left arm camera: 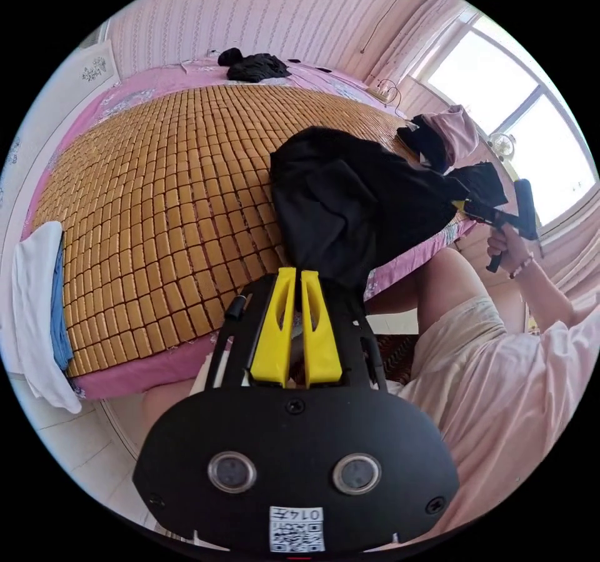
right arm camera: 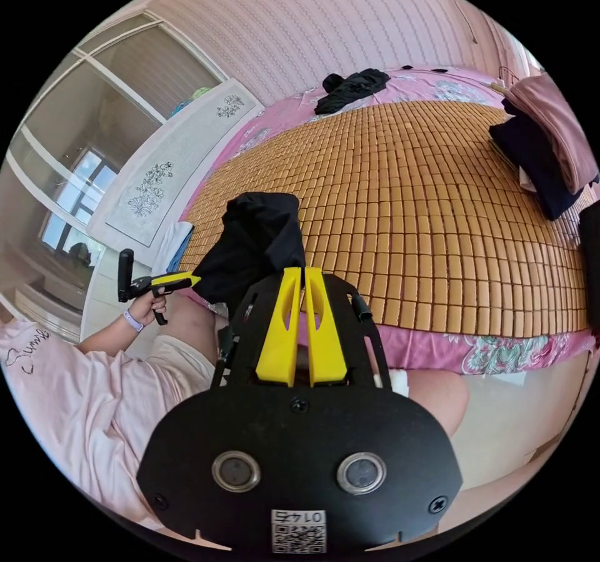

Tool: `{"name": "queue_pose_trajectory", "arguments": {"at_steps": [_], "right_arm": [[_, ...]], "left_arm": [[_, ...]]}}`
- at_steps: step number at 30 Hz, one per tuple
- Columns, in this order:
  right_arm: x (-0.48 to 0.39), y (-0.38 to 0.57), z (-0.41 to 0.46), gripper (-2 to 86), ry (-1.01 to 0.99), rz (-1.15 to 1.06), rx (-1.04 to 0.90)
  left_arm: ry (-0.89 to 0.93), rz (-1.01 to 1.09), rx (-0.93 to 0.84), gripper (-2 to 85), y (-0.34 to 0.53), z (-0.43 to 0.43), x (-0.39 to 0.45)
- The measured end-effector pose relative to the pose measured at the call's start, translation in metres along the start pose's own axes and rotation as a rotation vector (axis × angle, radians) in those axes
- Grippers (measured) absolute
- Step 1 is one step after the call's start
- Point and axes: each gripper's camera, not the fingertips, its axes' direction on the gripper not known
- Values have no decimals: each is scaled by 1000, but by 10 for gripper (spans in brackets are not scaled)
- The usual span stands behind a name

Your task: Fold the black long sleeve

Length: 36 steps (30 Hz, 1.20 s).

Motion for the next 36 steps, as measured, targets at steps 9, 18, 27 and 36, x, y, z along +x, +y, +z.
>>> {"name": "queue_pose_trajectory", "arguments": {"at_steps": [9, 18, 27, 36], "right_arm": [[8, -5, -26, 3, -188, 3, 102], [32, -7, -33, 3, -194, 114, 83], [78, -11, -13, 1, -68, 238, -77], [46, -74, -24, 28, 58, -15, -95]], "left_arm": [[-186, 271, 247, -8, -123, -124, 30], [-312, 170, 229, 43, -299, -139, 59], [-157, 216, -29, 59, -120, -29, 48], [-164, 75, -85, 94, -86, 12, 36]]}}
